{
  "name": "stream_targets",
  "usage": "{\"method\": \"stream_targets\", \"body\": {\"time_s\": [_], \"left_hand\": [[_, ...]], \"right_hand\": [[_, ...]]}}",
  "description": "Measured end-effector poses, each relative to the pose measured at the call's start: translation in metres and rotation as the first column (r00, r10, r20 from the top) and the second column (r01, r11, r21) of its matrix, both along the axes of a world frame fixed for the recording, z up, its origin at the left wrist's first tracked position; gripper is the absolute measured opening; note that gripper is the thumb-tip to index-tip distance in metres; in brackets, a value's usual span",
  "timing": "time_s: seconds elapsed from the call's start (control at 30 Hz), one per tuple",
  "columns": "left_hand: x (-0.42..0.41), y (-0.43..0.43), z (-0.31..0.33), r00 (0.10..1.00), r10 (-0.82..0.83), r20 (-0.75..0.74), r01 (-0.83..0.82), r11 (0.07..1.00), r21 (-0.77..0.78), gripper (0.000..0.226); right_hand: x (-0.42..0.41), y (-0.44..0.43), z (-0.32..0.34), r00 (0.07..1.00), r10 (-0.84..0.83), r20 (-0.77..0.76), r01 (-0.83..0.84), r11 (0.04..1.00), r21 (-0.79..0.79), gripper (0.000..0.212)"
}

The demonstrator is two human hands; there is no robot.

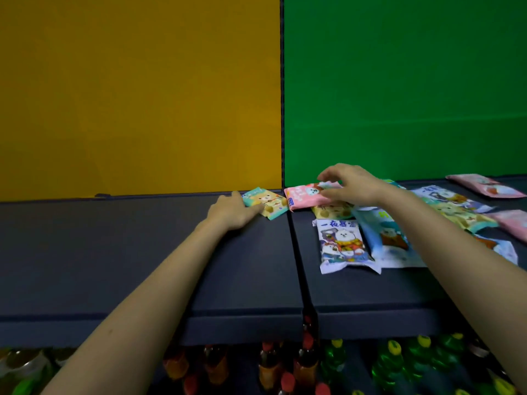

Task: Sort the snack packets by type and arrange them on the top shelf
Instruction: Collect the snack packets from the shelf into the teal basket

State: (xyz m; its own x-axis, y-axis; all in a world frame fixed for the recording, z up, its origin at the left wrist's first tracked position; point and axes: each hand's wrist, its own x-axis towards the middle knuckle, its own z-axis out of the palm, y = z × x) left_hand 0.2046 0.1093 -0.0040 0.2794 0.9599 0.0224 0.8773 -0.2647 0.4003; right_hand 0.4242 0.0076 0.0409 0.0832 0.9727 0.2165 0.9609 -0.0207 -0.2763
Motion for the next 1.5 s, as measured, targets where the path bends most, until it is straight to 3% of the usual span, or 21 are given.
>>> {"method": "stream_targets", "body": {"time_s": [0.17,0.23,0.33,0.5,0.63,0.7,0.77,0.87,0.97,1.03,1.17,1.3,1.5], "left_hand": [[0.028,0.017,-0.002,0.992,0.091,0.086,-0.093,0.995,0.028,0.09],[0.036,0.023,-0.004,0.987,0.109,0.114,-0.115,0.992,0.044,0.093],[0.042,0.032,0.0,0.963,0.133,0.232,-0.116,0.99,-0.085,0.091],[0.046,0.038,0.008,0.95,0.119,0.289,-0.055,0.974,-0.22,0.076],[0.042,0.042,0.004,0.875,0.089,0.475,0.049,0.961,-0.271,0.044],[0.034,0.044,0.005,0.831,0.078,0.551,0.098,0.954,-0.283,0.049],[0.021,0.041,0.009,0.821,0.077,0.566,0.103,0.955,-0.279,0.055],[-0.003,0.033,0.021,0.769,0.095,0.632,0.085,0.965,-0.248,0.055],[-0.033,0.011,0.035,0.654,0.105,0.749,0.067,0.978,-0.196,0.048],[-0.057,-0.014,0.044,0.605,0.084,0.792,0.07,0.985,-0.159,0.046],[-0.109,-0.078,0.044,0.543,0.092,0.835,0.002,0.994,-0.111,0.04],[-0.155,-0.156,0.023,0.565,0.132,0.815,-0.114,0.99,-0.082,0.032],[-0.23,-0.267,-0.02,0.515,0.333,0.789,-0.354,0.922,-0.158,0.066]], "right_hand": [[0.013,0.034,-0.005,0.999,0.036,0.005,-0.034,0.976,-0.217,0.07],[0.016,0.044,-0.008,0.999,0.036,0.028,-0.026,0.955,-0.296,0.071],[0.019,0.053,-0.01,0.997,0.035,0.072,-0.012,0.954,-0.3,0.037],[0.017,0.062,-0.003,0.991,-0.035,0.126,0.078,0.932,-0.354,0.07],[0.012,0.059,0.003,0.985,-0.078,0.155,0.125,0.938,-0.324,0.063],[0.012,0.056,0.003,0.98,-0.117,0.161,0.155,0.957,-0.247,0.053],[0.015,0.049,0.003,0.983,-0.163,0.082,0.176,0.968,-0.178,0.044],[0.019,0.027,0.001,0.951,-0.208,-0.228,0.198,0.978,-0.064,0.034],[0.015,-0.004,-0.003,0.772,-0.108,-0.626,0.167,0.985,0.037,0.02],[0.006,-0.03,-0.003,0.64,-0.048,-0.767,0.128,0.991,0.044,0.013],[-0.014,-0.079,-0.01,0.5,0.027,-0.866,0.105,0.99,0.091,0.026],[-0.044,-0.118,-0.029,0.431,0.127,-0.894,0.046,0.986,0.162,0.029],[-0.12,-0.147,-0.07,0.424,0.177,-0.888,-0.15,0.981,0.124,0.019]]}}
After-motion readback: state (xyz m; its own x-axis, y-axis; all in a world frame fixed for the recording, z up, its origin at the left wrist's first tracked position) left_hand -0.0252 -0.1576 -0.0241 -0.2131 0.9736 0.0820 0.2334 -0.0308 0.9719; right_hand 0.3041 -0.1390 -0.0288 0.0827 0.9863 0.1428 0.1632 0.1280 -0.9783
